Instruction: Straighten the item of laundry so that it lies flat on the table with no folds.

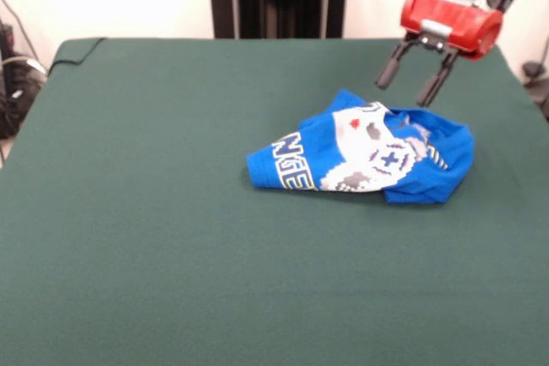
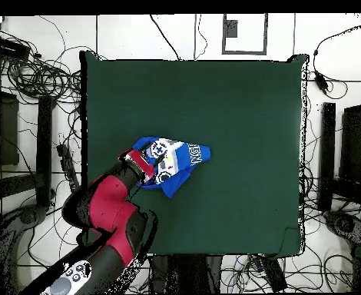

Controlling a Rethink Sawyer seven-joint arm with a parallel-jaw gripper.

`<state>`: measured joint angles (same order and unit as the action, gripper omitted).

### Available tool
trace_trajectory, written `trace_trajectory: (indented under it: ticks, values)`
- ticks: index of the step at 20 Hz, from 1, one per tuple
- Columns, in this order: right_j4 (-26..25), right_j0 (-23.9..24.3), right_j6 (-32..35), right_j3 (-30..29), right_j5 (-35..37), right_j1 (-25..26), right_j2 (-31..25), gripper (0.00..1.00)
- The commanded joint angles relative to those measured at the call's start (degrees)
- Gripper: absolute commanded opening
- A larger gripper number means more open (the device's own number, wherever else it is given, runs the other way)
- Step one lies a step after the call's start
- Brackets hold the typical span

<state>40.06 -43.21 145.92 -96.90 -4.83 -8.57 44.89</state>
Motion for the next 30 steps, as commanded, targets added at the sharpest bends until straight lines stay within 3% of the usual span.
trace_trajectory:
  ticks: [1, 19, 25, 30]
  values:
    - [0.93, -6.19, 1.16, 4.25, 8.26, 11.95, 12.51, 1.0]
    - [1.26, -7.35, 6.35, 7.48, 9.79, 15.07, 12.58, 1.0]
    - [2.72, -6.51, 8.04, 9.07, 8.74, 15.34, 10.44, 1.0]
    - [5.86, -6.9, 10.86, 12.58, 12.07, 18.77, 10.39, 1.0]
